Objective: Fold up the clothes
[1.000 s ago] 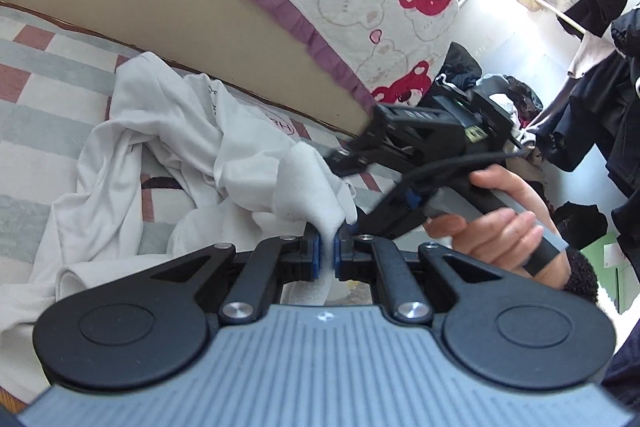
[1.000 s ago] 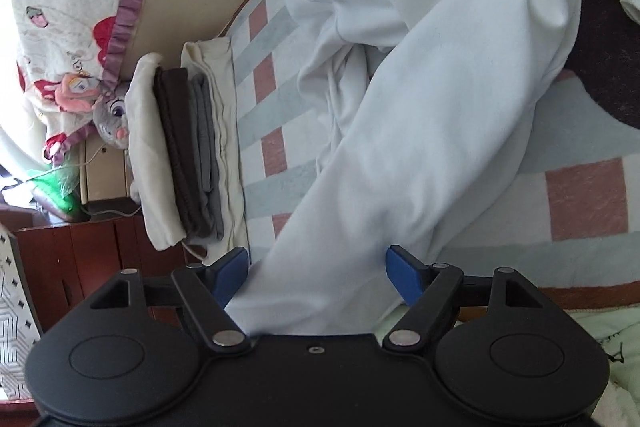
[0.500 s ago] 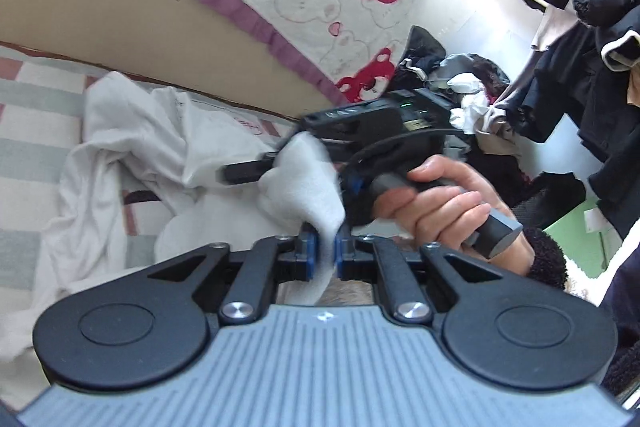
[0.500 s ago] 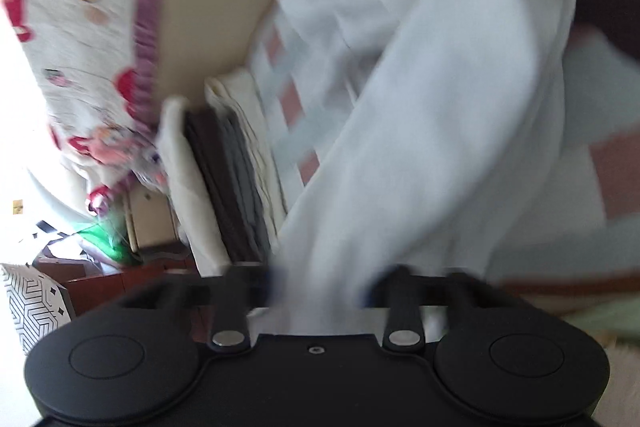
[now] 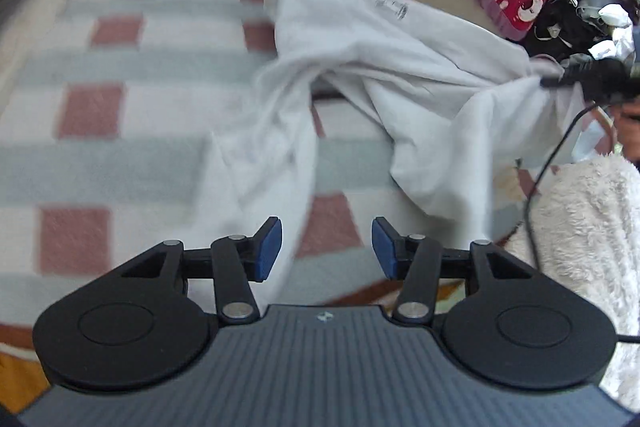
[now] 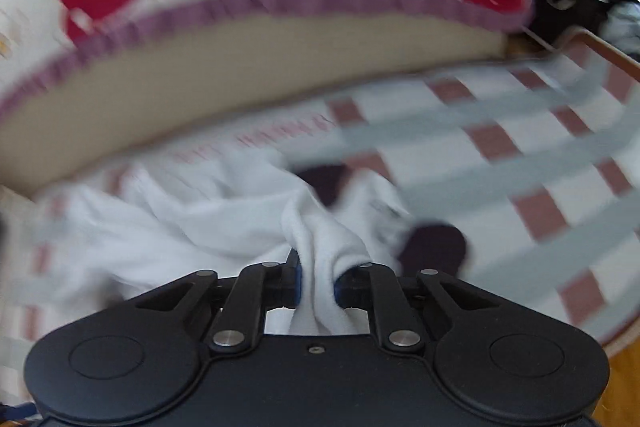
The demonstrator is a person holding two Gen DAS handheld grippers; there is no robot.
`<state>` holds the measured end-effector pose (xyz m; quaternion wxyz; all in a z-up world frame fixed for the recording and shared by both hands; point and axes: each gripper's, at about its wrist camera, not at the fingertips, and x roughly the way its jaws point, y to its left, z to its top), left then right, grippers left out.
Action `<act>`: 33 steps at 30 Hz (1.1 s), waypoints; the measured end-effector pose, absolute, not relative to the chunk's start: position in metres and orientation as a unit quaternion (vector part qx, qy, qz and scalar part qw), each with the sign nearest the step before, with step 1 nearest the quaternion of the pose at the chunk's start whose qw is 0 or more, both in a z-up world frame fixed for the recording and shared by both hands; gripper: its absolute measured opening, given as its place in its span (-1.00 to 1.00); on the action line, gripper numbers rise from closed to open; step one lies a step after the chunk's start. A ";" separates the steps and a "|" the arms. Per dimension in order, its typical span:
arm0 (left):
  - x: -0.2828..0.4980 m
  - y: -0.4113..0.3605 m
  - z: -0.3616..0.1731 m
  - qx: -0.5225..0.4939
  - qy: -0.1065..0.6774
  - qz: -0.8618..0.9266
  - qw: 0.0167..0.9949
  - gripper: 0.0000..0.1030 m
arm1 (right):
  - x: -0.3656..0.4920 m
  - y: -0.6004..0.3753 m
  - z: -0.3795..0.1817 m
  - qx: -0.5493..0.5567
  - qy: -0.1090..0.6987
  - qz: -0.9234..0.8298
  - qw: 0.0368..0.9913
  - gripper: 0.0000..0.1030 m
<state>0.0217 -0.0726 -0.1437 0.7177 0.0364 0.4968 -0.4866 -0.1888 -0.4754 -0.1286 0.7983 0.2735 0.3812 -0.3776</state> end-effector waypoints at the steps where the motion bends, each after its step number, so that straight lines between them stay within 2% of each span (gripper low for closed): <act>1: 0.021 -0.075 -0.149 0.029 0.507 -0.490 0.709 -0.05 | -0.190 -0.479 -0.140 0.277 0.404 -0.376 0.787 -0.70; 5: 0.009 -0.086 -0.158 0.046 0.510 -0.488 0.707 -0.05 | -0.186 -0.480 -0.167 0.244 0.487 -0.370 0.752 -0.64; 6: 0.007 -0.087 -0.159 0.054 0.505 -0.484 0.712 -0.05 | -0.185 -0.480 -0.167 0.241 0.494 -0.372 0.748 -0.52; 8: 0.006 -0.087 -0.158 0.069 0.490 -0.472 0.729 -0.05 | -0.184 -0.480 -0.162 0.238 0.503 -0.381 0.738 0.09; 9: 0.006 -0.087 -0.155 0.077 0.481 -0.466 0.739 -0.01 | -0.184 -0.482 -0.156 0.237 0.501 -0.391 0.735 0.15; 15: 0.021 -0.102 -0.154 0.114 0.431 -0.440 0.780 0.24 | -0.194 -0.476 -0.108 0.264 0.420 -0.384 0.779 0.15; 19: 0.035 -0.120 -0.166 0.154 0.407 -0.412 0.801 0.37 | -0.176 -0.456 -0.096 0.271 0.382 -0.291 0.835 0.14; 23: 0.053 -0.134 -0.182 0.167 0.422 -0.372 0.810 0.40 | -0.137 -0.419 -0.098 0.222 0.399 -0.214 0.863 0.13; 26: 0.067 -0.130 -0.185 0.103 0.443 -0.369 0.811 0.41 | -0.122 -0.394 -0.096 0.194 0.403 -0.185 0.875 0.13; 28: 0.072 -0.130 -0.188 0.072 0.453 -0.373 0.806 0.51 | -0.116 -0.388 -0.096 0.217 0.396 -0.159 0.878 0.13; 32: 0.072 -0.143 -0.196 0.093 0.457 -0.359 0.809 0.52 | -0.080 -0.371 -0.104 0.211 0.390 -0.124 0.888 0.14; 33: 0.069 -0.147 -0.196 0.112 0.452 -0.352 0.812 0.44 | -0.070 -0.368 -0.107 0.214 0.388 -0.118 0.889 0.14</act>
